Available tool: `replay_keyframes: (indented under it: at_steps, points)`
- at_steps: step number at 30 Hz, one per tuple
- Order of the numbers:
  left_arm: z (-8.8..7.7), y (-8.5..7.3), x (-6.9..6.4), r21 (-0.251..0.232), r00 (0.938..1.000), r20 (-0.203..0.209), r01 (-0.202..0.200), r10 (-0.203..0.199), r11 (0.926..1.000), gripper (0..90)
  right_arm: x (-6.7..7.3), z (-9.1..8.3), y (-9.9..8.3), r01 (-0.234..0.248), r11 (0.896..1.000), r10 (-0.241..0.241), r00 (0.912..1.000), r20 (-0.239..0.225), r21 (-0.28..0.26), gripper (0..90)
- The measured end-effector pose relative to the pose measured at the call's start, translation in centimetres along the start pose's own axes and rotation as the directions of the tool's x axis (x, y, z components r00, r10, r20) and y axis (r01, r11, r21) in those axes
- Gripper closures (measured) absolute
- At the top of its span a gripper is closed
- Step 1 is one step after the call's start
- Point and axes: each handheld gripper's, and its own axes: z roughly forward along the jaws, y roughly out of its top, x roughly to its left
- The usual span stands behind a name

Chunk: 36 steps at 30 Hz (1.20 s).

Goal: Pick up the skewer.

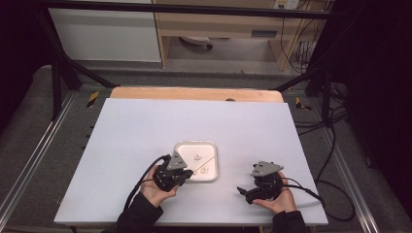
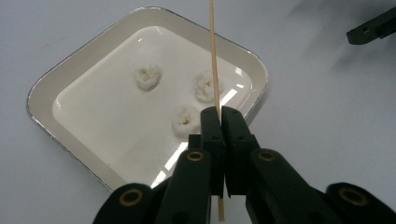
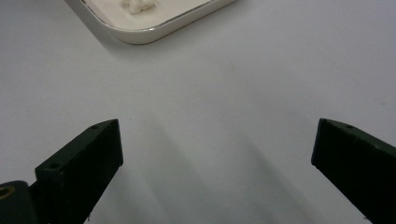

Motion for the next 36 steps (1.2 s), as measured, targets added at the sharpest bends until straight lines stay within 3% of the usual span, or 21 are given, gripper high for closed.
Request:
replay_keyframes:
  at_steps: [11, 17, 22, 26, 28, 31, 36]
  points:
    - [0.3, 0.9, -0.6, 0.034, 0.9979, 0.033, -0.057, 0.056, 0.9978, 88.3, 1.0, 0.4, 1.2, 0.093, 0.996, -0.093, 0.9956, 0.013, 0.005, 4.8]
    - [0.3, 1.8, -1.0, 0.048, 0.9948, 0.042, -0.095, 0.093, 0.9943, 88.4, 1.7, 0.4, 2.1, 0.169, 0.986, -0.169, 0.9852, 0.027, 0.002, 7.1]
    - [0.8, 2.3, -1.2, 0.071, 0.9923, 0.052, -0.116, 0.113, 0.9907, 88.4, 2.2, 0.4, 2.9, 0.256, 0.966, -0.255, 0.9653, 0.057, -0.019, 11.6]
    - [1.3, 2.8, -1.5, 0.09, 0.9896, 0.064, -0.134, 0.129, 0.9868, 88.4, 2.4, 0.4, 3.2, 0.289, 0.957, -0.288, 0.9555, 0.065, -0.02, 13.5]
    - [1.5, 3.1, -1.7, 0.1, 0.988, 0.07, -0.144, 0.137, 0.9845, 88.4, 2.6, 0.5, 3.5, 0.327, 0.945, -0.325, 0.943, 0.071, -0.012, 15.7]
    - [2.0, 3.5, -2.0, 0.111, 0.9861, 0.078, -0.155, 0.147, 0.9817, 88.4, 2.8, 0.6, 3.7, 0.349, 0.937, -0.347, 0.9354, 0.07, -0.019, 17.9]
    - [2.8, 4.5, -2.9, 0.122, 0.9793, 0.101, -0.187, 0.175, 0.9747, 88.3, 3.1, 0.9, 4.0, 0.419, 0.908, -0.418, 0.9067, 0.06, -0.009, 25.2]
